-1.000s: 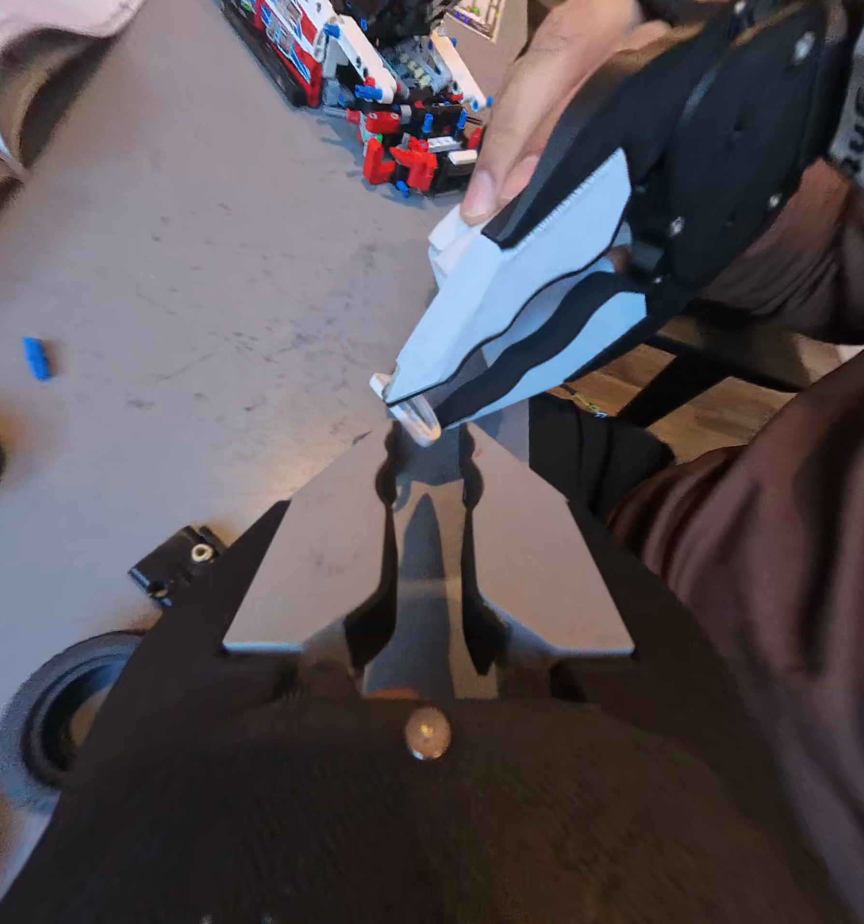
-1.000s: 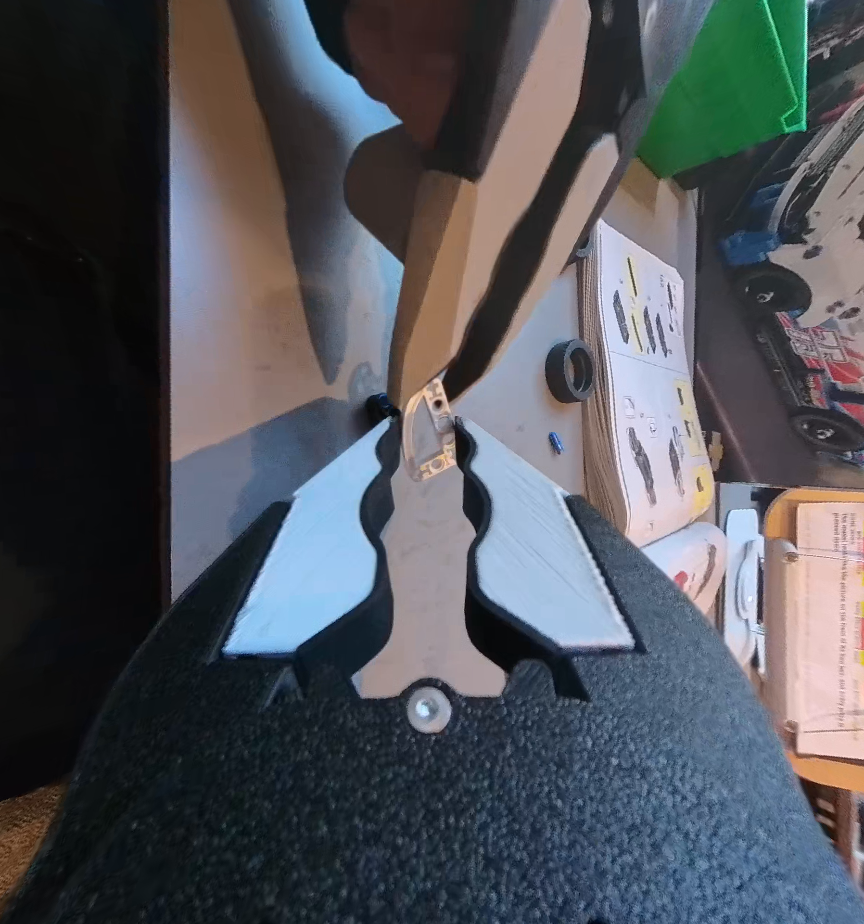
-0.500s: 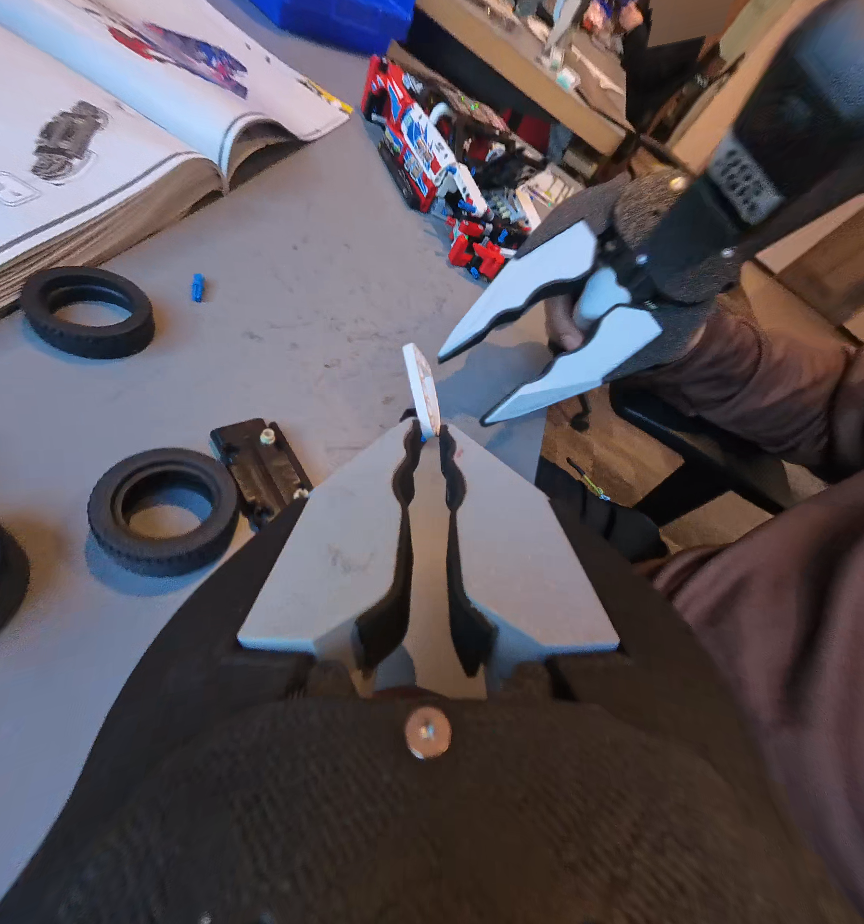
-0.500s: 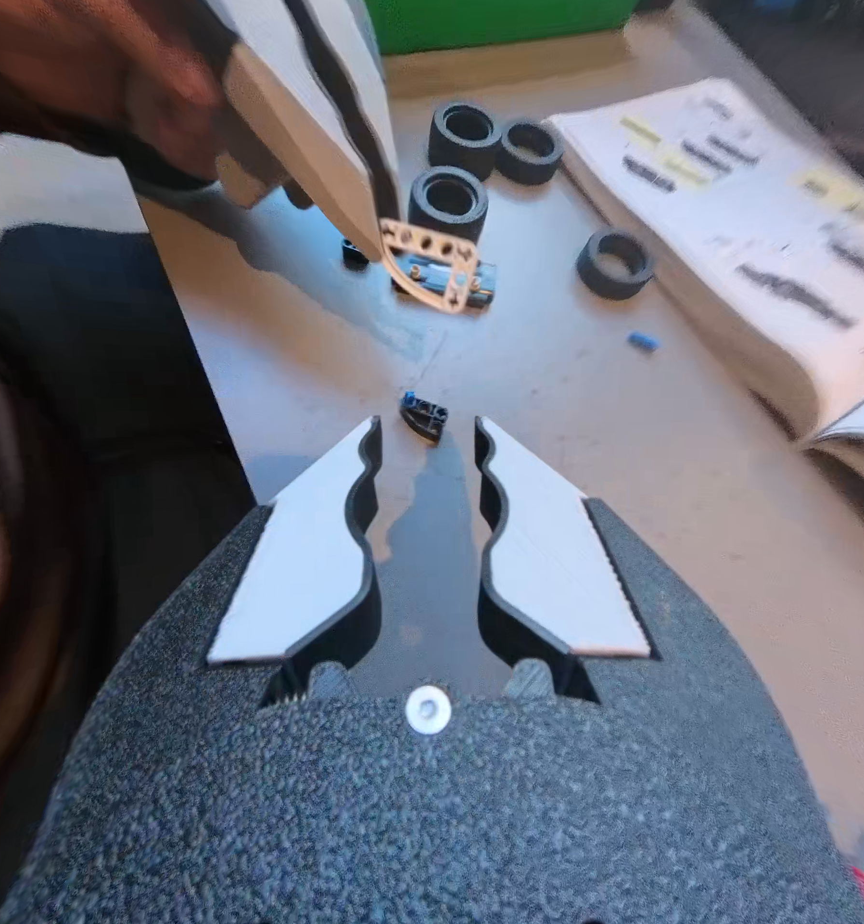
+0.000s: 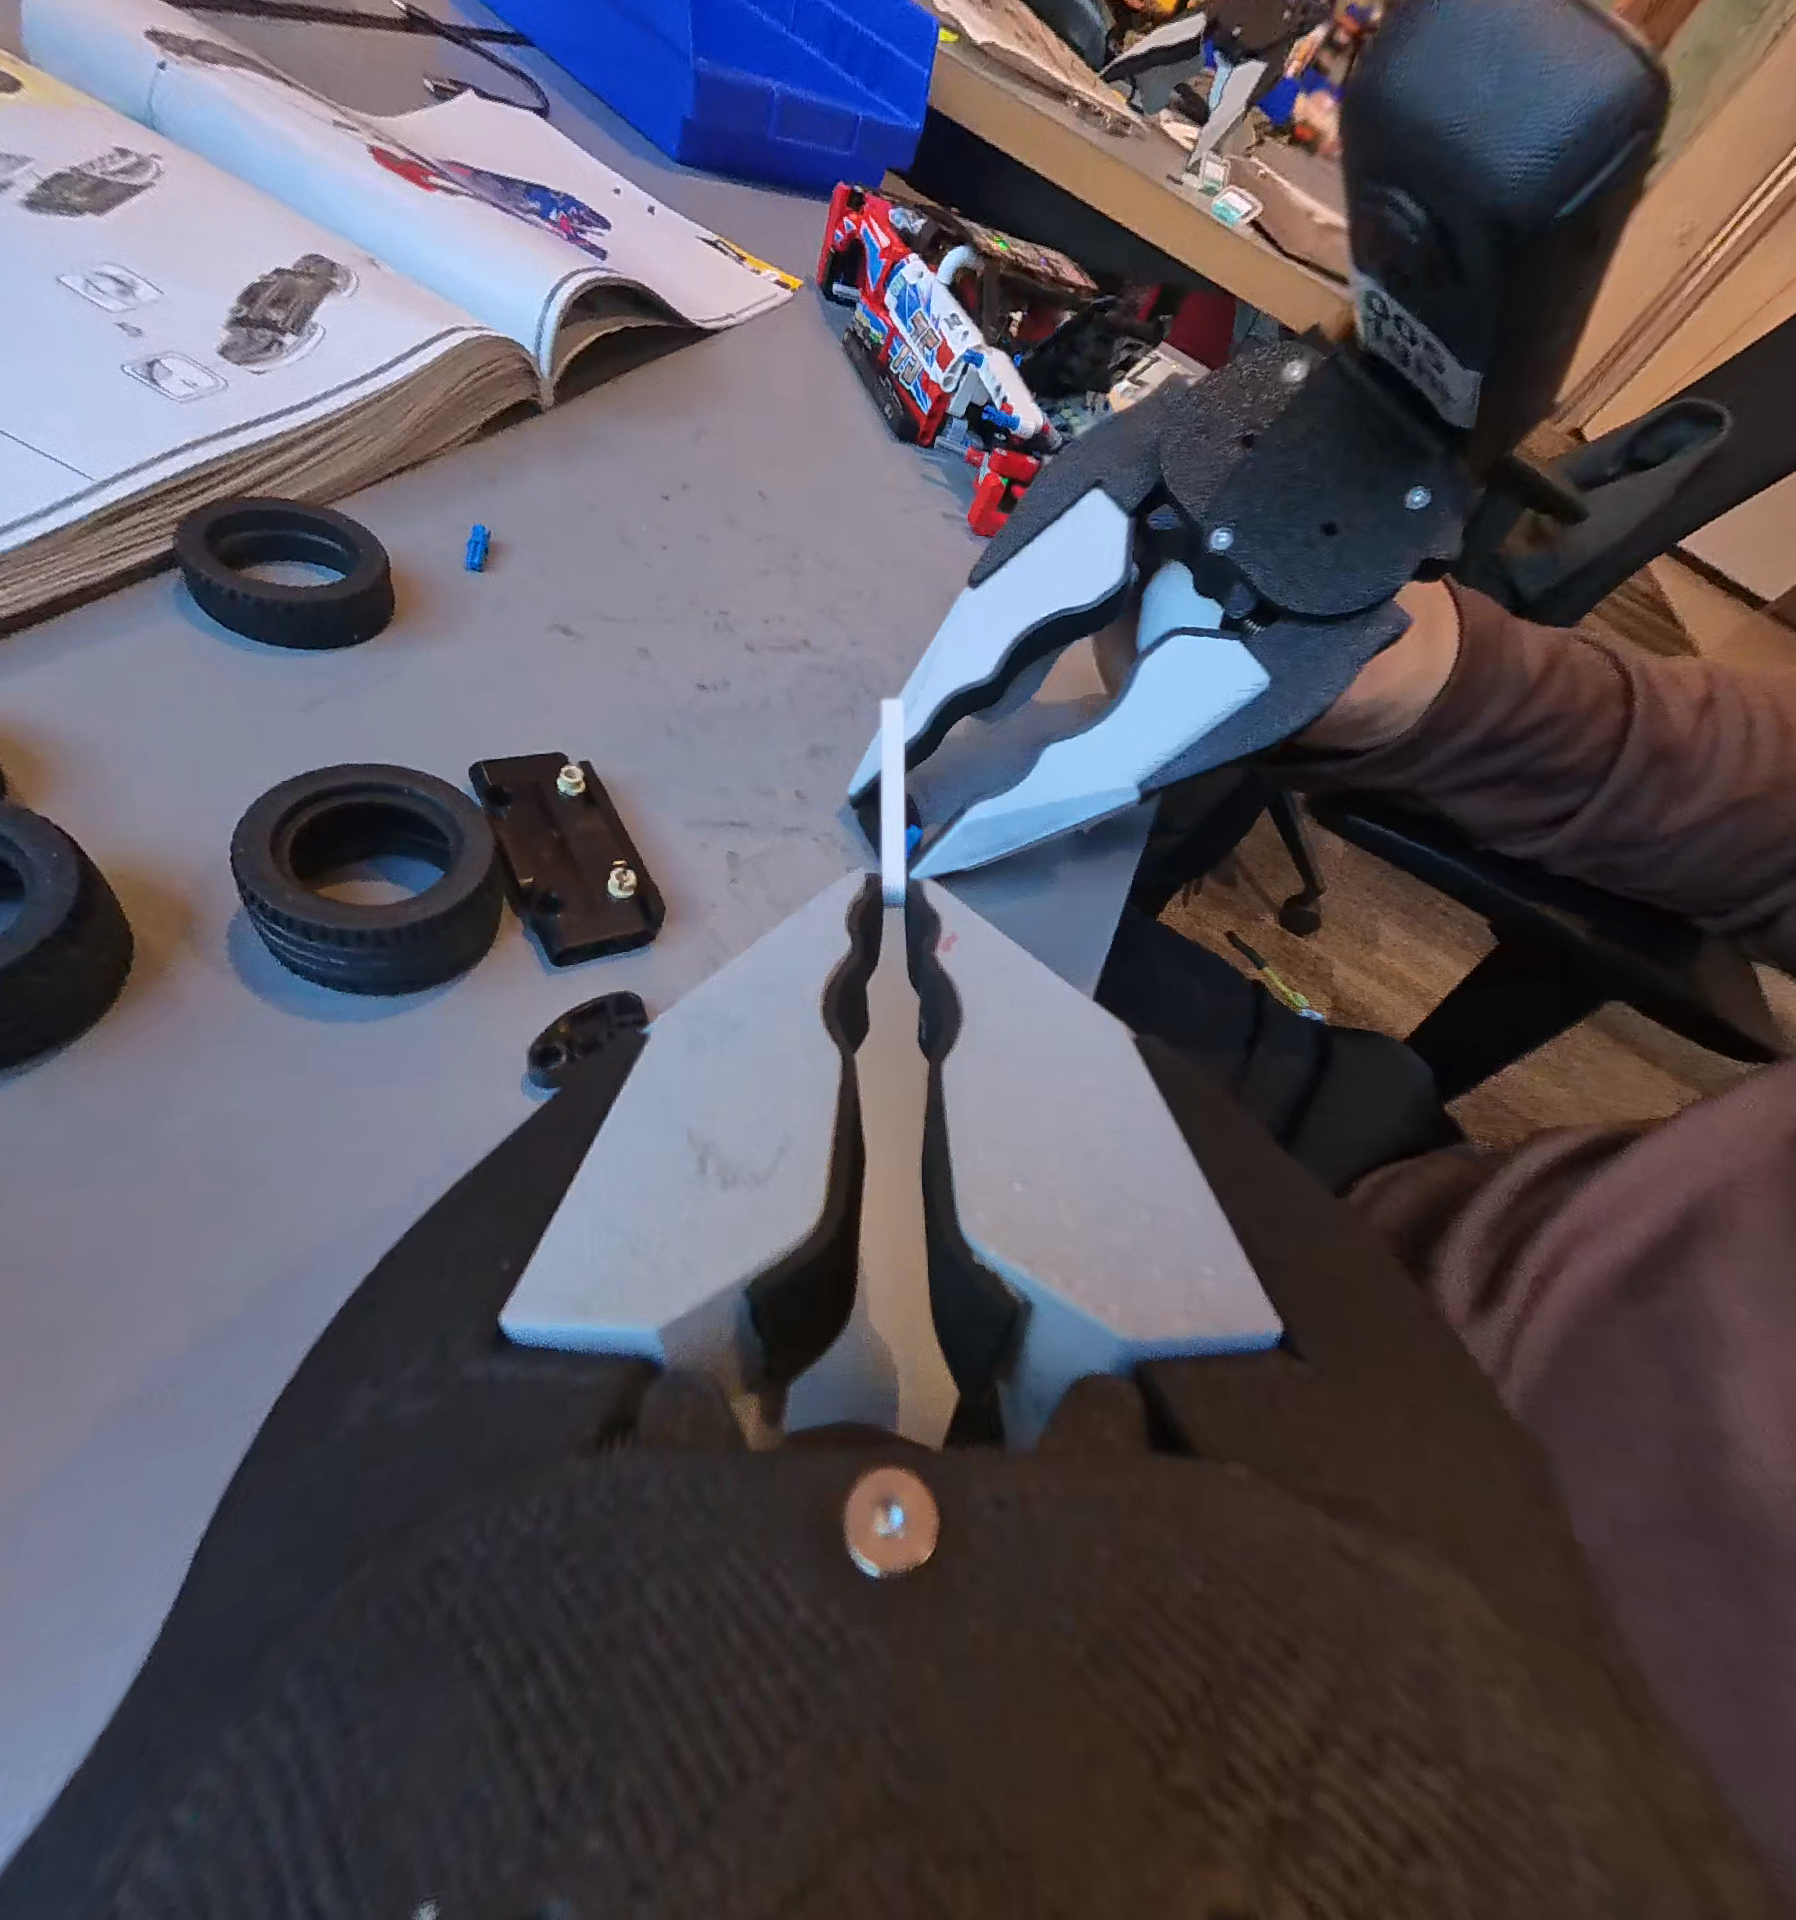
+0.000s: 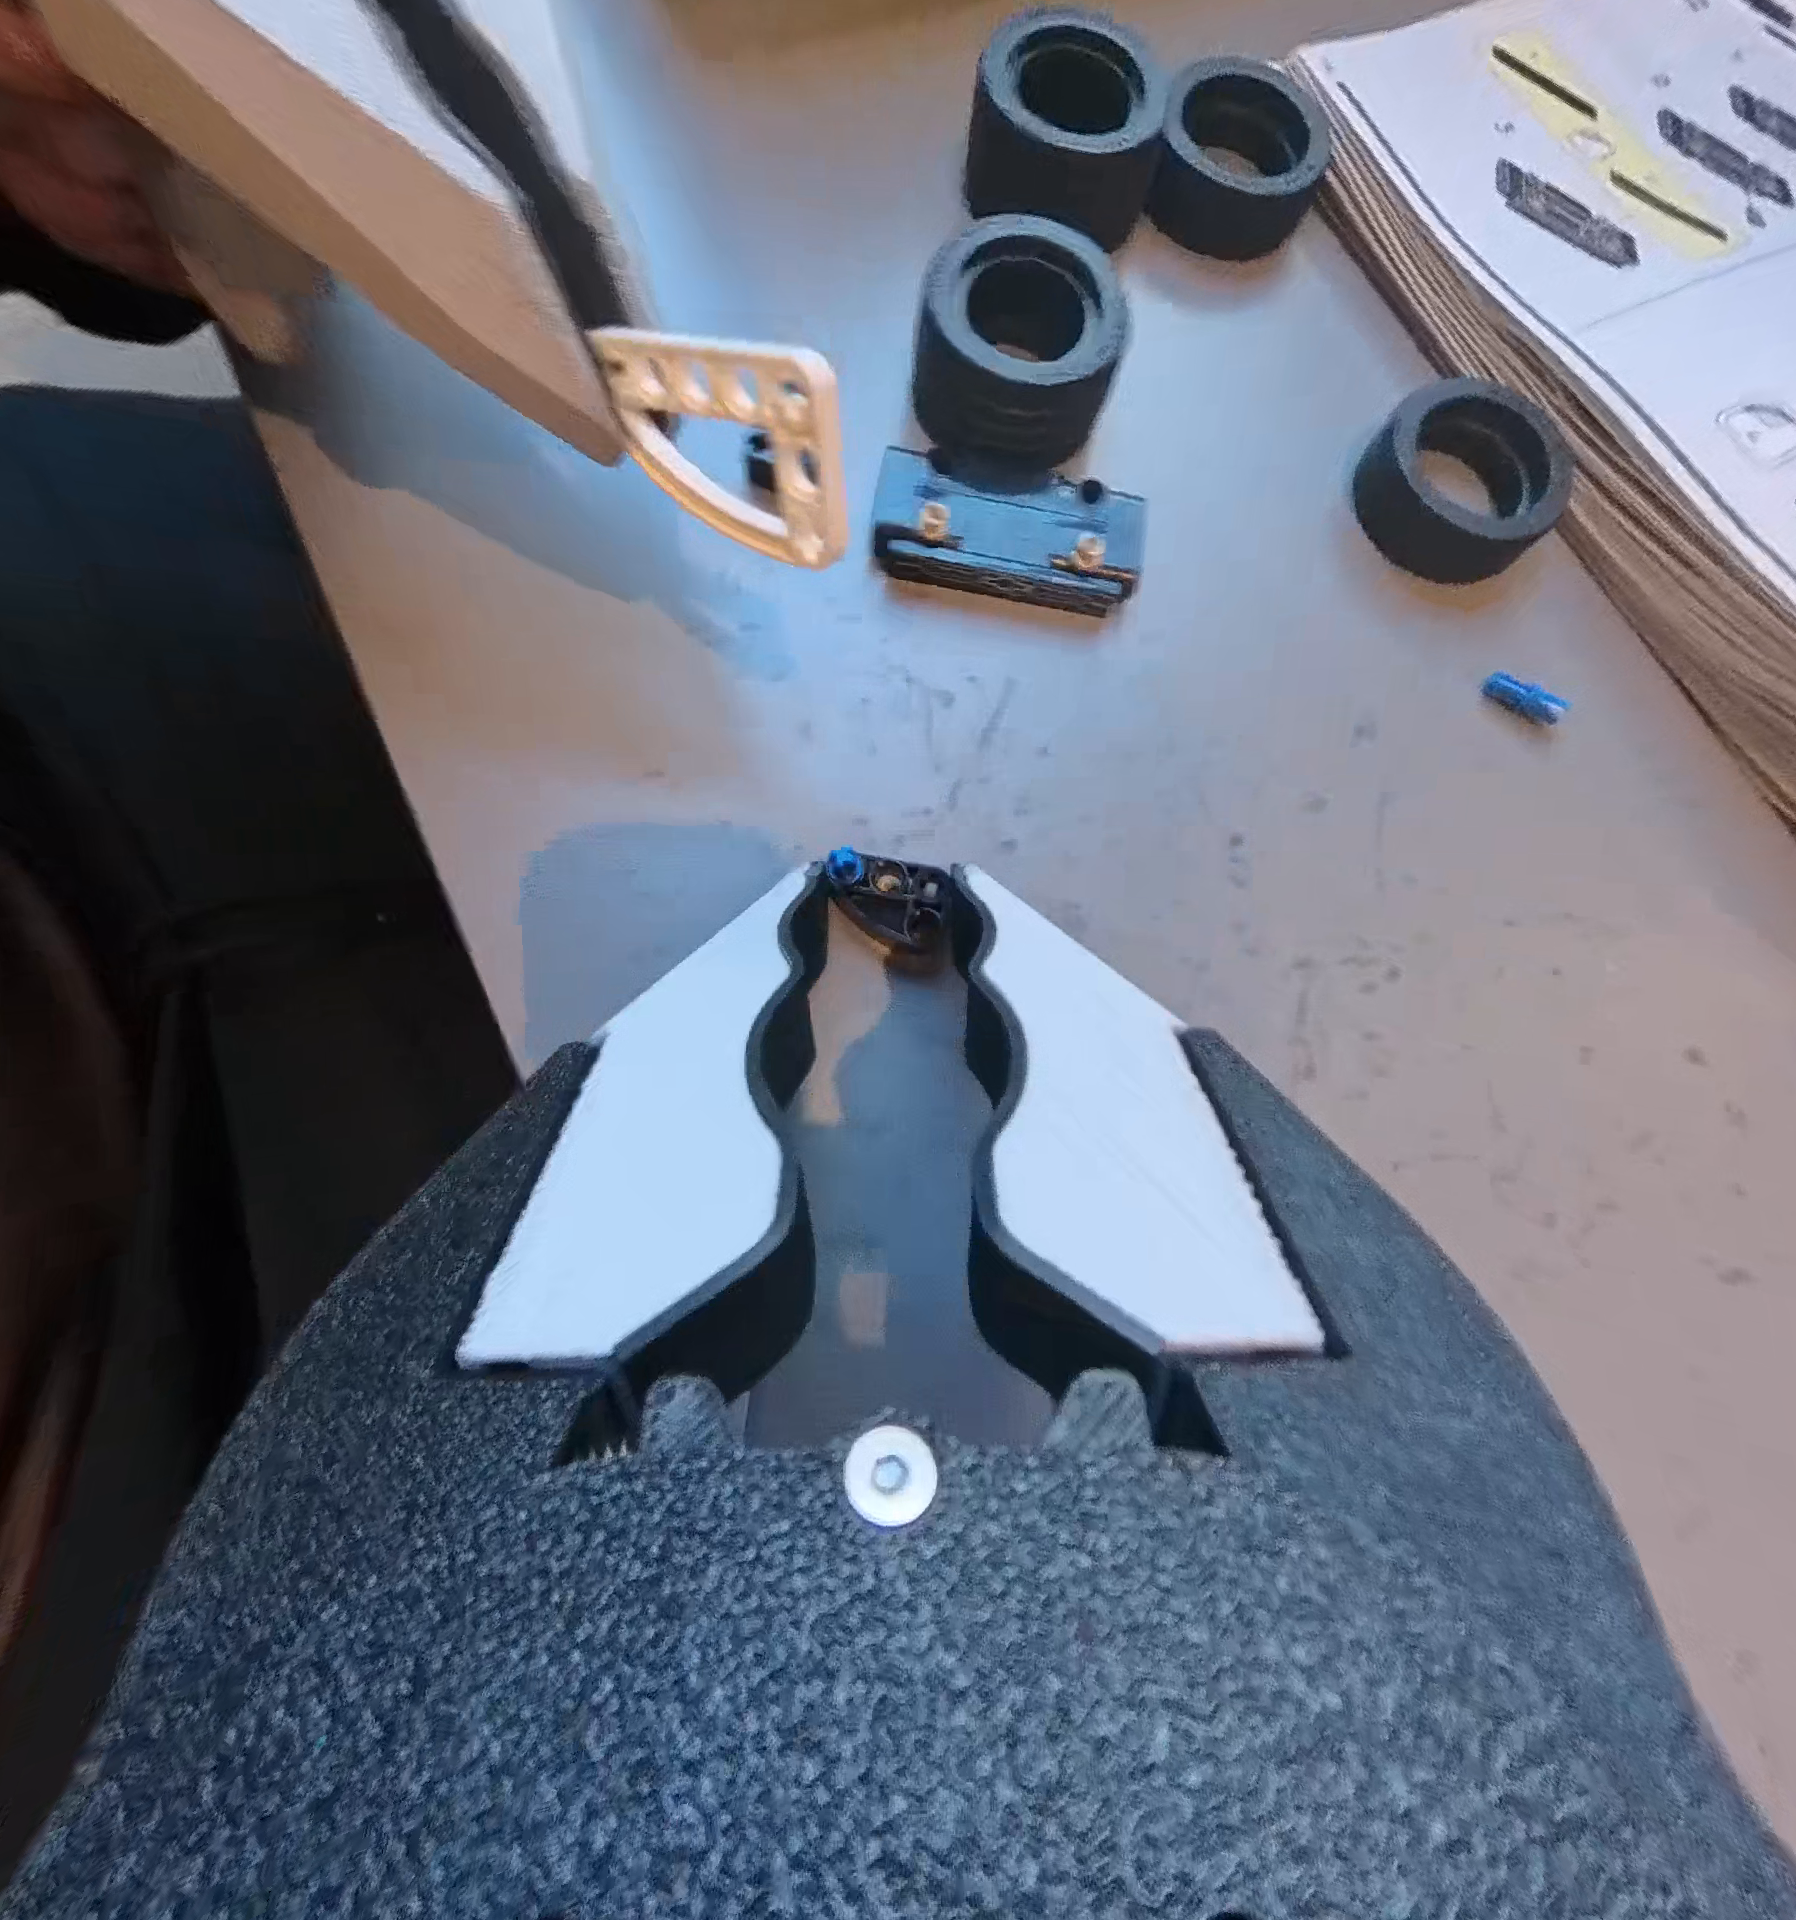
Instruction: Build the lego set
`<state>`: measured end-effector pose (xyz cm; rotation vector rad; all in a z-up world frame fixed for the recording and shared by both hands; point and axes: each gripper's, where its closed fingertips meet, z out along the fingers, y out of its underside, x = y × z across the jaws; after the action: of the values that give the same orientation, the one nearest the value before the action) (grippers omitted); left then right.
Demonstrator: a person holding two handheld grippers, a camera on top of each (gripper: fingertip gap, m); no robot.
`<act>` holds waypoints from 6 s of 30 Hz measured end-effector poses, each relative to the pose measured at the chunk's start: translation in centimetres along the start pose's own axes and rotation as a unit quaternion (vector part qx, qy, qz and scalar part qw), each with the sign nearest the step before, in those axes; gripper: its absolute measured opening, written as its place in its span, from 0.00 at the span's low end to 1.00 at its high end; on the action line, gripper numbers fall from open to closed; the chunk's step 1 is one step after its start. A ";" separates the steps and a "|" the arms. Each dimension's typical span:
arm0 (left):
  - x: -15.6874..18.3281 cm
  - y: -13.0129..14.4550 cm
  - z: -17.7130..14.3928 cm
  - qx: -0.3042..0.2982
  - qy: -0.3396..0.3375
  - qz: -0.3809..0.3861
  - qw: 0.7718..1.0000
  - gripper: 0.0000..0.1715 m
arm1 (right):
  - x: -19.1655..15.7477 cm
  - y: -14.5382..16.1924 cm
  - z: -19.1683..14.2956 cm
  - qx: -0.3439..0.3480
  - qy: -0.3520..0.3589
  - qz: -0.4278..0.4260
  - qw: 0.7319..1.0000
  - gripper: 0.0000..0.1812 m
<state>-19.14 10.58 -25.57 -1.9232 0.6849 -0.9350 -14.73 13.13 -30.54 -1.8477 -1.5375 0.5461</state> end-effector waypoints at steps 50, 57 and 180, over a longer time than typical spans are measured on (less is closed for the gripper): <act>-0.4 -3.0 -0.4 0.119 0.013 -0.081 0.990 0.01 | 1.6 -4.7 -4.4 0.193 0.043 0.010 0.980 0.24; 0.1 -4.4 0.2 0.183 0.050 -0.196 0.962 0.01 | 0.0 -7.3 -4.9 0.224 0.064 0.024 0.972 0.28; 3.2 -1.4 3.2 0.077 0.159 -0.359 0.916 0.01 | -2.3 -4.4 -4.2 0.108 0.029 -0.134 0.985 0.28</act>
<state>-14.63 10.33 -24.37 -1.9138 0.0378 -1.7264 -15.39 10.36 -24.68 -1.4550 -1.5883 0.5055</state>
